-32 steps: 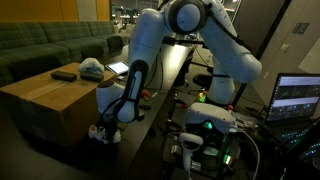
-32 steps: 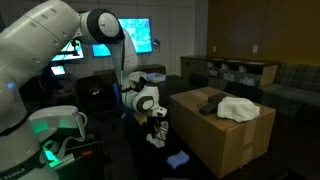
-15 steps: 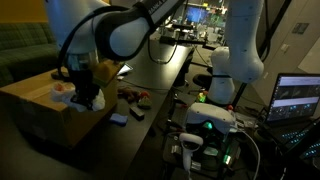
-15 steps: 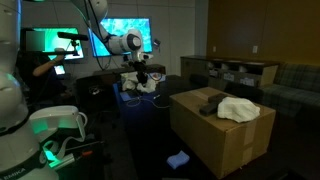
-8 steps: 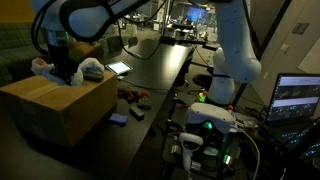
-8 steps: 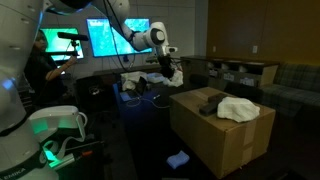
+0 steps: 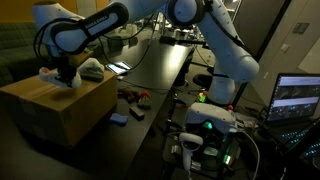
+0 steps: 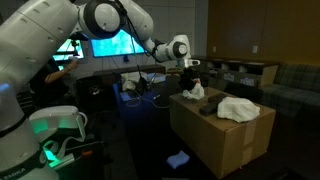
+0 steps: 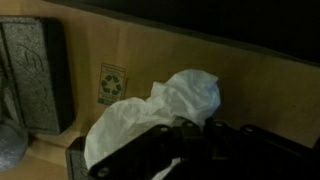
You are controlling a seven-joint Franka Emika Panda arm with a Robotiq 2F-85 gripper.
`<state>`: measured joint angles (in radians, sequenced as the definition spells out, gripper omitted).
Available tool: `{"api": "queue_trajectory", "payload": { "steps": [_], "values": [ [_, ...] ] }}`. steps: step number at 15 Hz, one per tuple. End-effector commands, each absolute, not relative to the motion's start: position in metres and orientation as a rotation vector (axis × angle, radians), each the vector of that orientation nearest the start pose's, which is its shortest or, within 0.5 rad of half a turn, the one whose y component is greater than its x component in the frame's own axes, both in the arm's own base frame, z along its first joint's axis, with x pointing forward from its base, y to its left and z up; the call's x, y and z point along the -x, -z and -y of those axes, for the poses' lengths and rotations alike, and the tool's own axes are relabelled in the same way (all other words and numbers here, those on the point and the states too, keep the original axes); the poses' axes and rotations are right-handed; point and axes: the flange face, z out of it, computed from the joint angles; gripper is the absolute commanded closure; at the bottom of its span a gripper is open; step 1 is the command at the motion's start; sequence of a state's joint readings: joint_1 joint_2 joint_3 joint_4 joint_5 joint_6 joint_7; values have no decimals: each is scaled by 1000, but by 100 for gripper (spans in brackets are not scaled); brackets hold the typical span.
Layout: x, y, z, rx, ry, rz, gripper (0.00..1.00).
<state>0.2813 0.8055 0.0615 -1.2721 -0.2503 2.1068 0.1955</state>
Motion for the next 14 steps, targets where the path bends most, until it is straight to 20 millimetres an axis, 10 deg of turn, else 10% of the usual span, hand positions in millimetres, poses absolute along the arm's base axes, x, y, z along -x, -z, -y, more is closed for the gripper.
{"api": "queue_trajectory", "payload": {
  "steps": [1, 6, 14],
  "values": [
    [-743, -264, -227, 3247, 60, 485, 91],
    [-752, -257, -217, 3230, -19, 548, 90],
    [-756, -286, -205, 3169, -85, 652, 27]
  ]
}}
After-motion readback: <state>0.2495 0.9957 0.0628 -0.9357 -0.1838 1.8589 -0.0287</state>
